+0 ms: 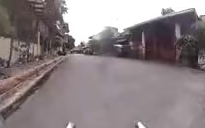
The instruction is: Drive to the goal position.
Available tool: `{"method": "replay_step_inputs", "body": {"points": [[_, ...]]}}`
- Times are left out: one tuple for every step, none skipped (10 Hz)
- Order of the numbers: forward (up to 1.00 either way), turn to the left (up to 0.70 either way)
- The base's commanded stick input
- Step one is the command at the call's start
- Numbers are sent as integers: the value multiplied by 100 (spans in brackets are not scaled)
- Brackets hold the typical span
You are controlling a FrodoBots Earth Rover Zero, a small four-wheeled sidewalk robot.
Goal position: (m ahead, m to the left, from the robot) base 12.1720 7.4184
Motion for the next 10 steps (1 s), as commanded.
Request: {"method": "replay_step_inputs", "body": {"points": [[70, 14], [70, 14], [70, 14], [70, 14], [70, 14], [70, 11], [70, 3], [70, 0], [70, 0], [70, 0]]}}
